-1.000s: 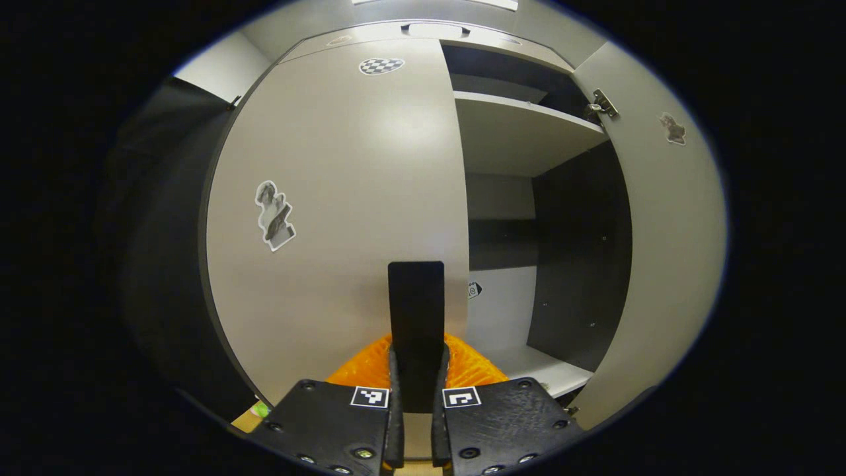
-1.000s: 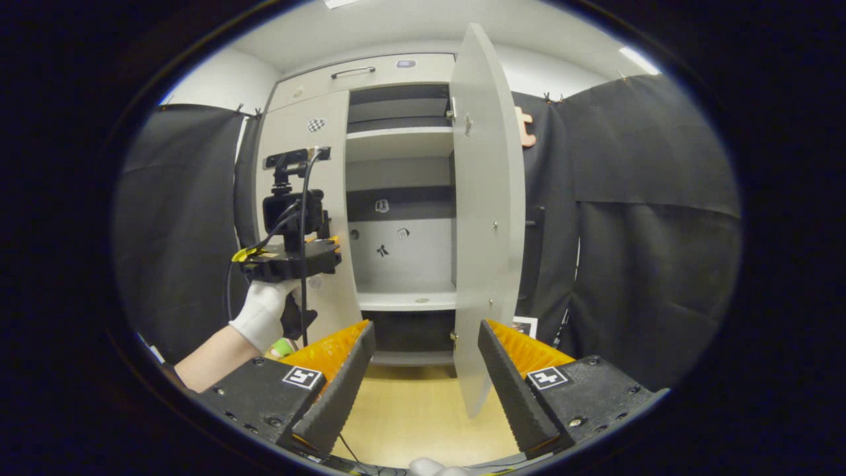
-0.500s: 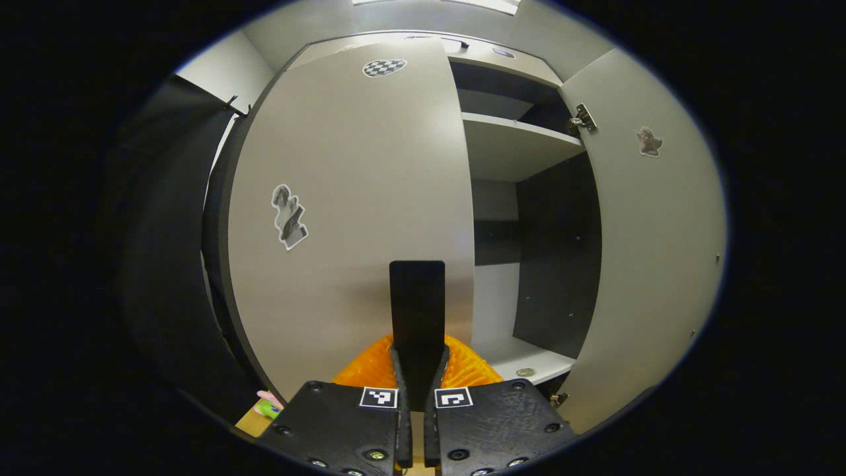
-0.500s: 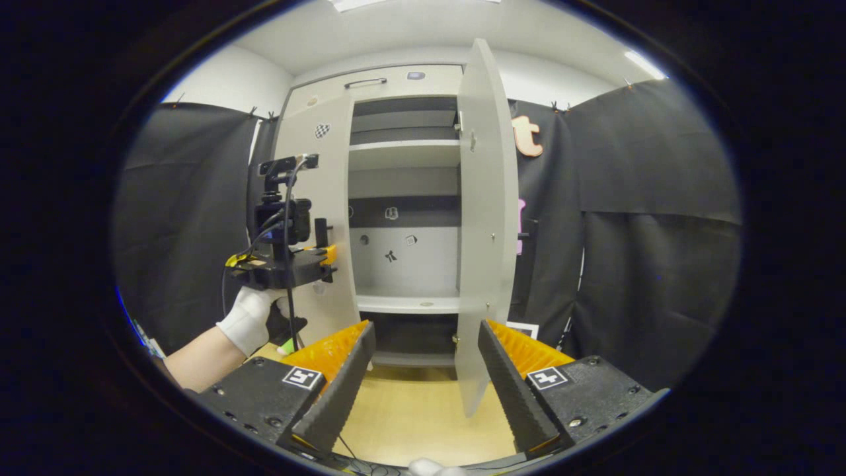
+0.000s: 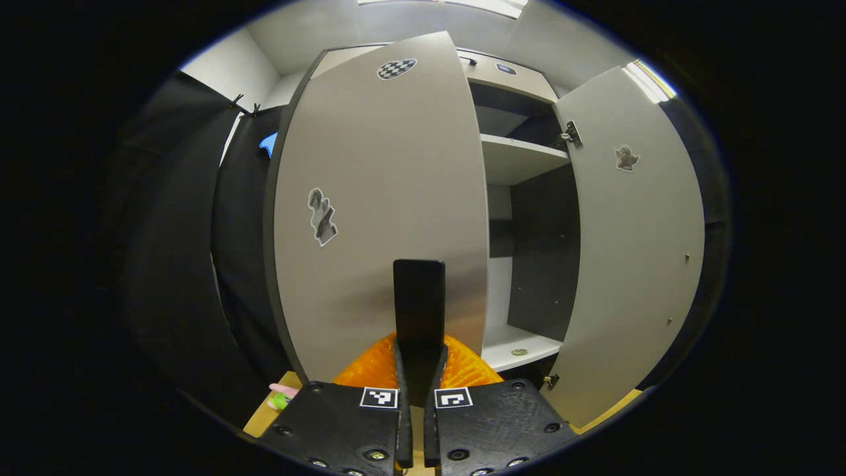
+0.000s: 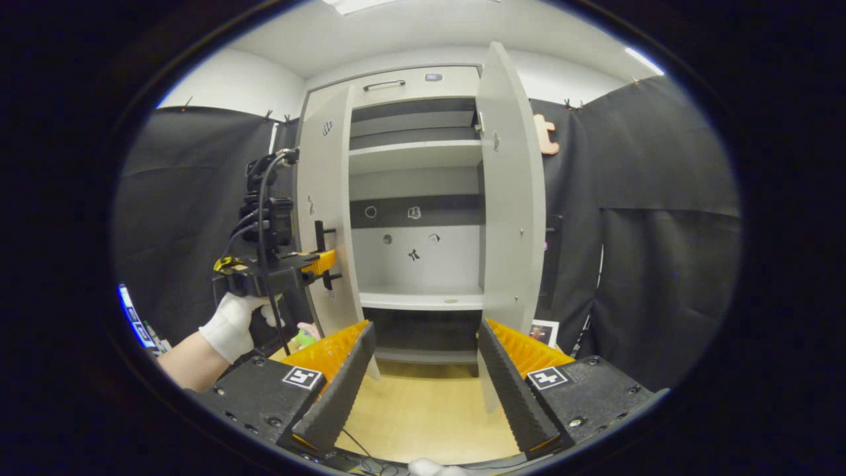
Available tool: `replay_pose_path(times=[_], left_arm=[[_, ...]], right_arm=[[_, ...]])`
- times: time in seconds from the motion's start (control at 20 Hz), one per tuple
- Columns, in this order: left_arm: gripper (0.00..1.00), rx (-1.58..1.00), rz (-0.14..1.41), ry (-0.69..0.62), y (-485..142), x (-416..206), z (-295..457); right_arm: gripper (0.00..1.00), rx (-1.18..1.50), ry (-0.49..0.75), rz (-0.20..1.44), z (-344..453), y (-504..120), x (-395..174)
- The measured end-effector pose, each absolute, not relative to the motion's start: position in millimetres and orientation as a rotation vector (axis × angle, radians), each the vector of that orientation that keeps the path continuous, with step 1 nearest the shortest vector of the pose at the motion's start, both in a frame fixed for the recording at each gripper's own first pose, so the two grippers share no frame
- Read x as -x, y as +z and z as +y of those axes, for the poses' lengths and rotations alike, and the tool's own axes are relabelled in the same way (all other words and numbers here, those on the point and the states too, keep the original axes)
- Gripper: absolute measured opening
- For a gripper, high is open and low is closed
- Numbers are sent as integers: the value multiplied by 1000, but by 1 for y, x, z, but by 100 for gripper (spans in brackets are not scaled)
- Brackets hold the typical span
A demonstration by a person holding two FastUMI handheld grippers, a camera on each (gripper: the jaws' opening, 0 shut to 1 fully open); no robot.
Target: Open the right door of the double-door shoe cabinet with the right hand, and open the left door with the left hand.
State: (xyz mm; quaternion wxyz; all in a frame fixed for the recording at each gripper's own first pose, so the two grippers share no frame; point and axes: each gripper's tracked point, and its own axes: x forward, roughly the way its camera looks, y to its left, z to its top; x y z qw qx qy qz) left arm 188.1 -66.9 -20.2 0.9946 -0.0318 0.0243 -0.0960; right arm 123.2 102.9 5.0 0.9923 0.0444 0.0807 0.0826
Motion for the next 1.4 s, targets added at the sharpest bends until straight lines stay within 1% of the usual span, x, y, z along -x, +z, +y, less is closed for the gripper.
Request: replay_pose_path(times=[0.05, 0.3, 0.8, 1.15, 1.2, 1.25, 1.4], left_arm=[[6, 61, 48, -191, -21, -181, -60], [6, 60, 45, -170, -23, -154, -29], [5, 45, 34, -127, -26, -133, 15], [5, 21, 24, -62, -29, -128, 56], [4, 21, 21, -52, -28, -123, 64], [0, 24, 26, -45, -30, -124, 72], [0, 36, 18, -13, -31, -125, 98]], right_arm=[[96, -91, 174, 158, 106, 5, -122], [97, -97, 200, 161, 117, 4, -119], [97, -97, 261, 155, 149, 1, -118], [97, -99, 283, 173, 167, -6, -122], [96, -97, 291, 176, 170, -6, -123], [96, -94, 294, 180, 170, -8, -123], [96, -94, 294, 183, 173, -8, -125]])
